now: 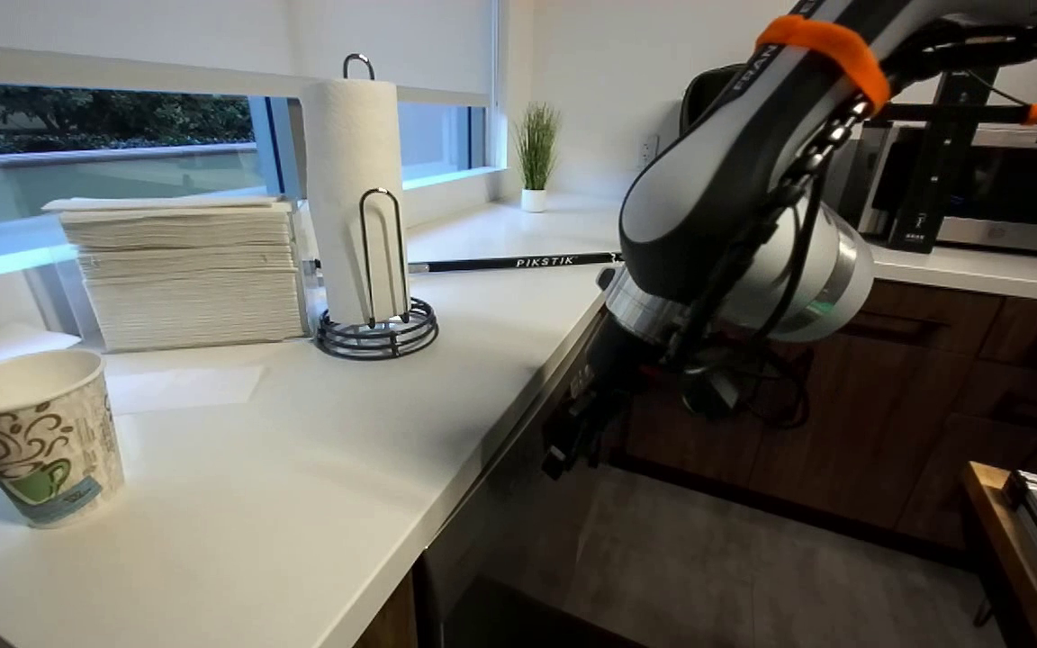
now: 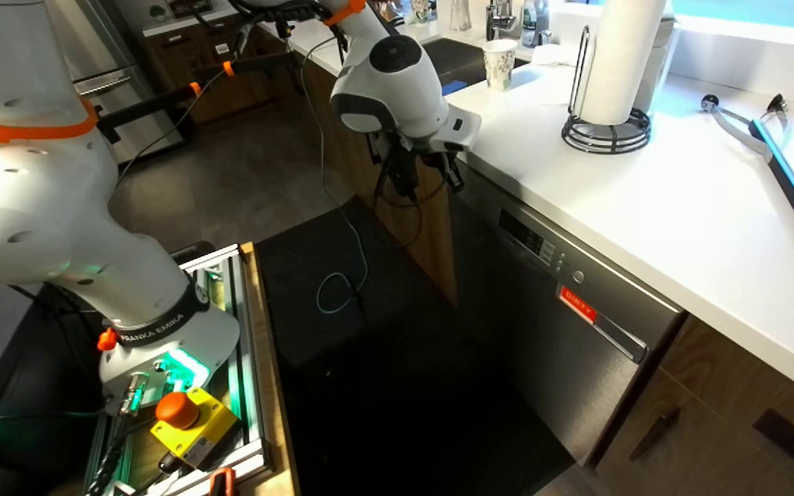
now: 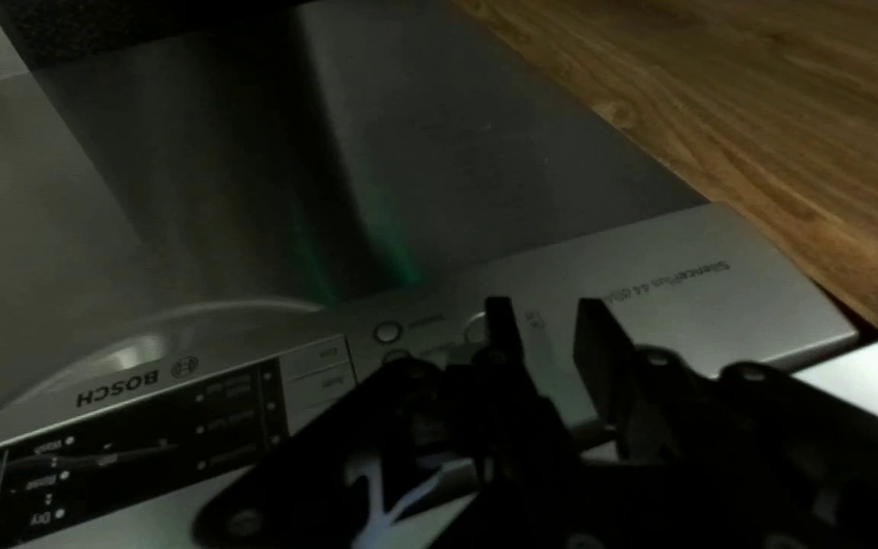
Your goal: Press the button on the oven
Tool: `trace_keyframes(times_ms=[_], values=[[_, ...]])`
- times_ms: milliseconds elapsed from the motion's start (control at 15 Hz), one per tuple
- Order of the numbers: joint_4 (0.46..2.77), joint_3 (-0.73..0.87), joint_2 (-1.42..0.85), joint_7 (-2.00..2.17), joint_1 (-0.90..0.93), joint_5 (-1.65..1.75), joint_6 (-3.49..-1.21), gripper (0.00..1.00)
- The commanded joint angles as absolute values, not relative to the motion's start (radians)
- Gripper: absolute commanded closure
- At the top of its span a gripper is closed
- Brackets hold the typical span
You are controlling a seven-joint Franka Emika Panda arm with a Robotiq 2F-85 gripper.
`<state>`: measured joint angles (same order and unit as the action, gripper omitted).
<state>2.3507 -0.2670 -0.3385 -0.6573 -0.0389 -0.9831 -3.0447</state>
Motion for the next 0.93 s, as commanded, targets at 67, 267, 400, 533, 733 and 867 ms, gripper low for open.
trace_keyframes(times_ms=[67,267,400,533,733,867], values=[[2.231,-0.409,-0.456,-0.877,-0.169,-1.16,-3.141,1.0],[2.203,-0.45,-0.506,-0.95,-0.223,-1.185,-3.136,1.0],[2.208,-0.455,-0.528,-0.971,-0.242,-1.174,-3.122,1.0],[2.217,-0.459,-0.544,-0.983,-0.256,-1.167,-3.117,1.0],[2.201,-0.499,-0.571,-1.024,-0.297,-1.185,-3.115,1.0],[2.193,-0.525,-0.585,-1.041,-0.323,-1.188,-3.112,1.0]])
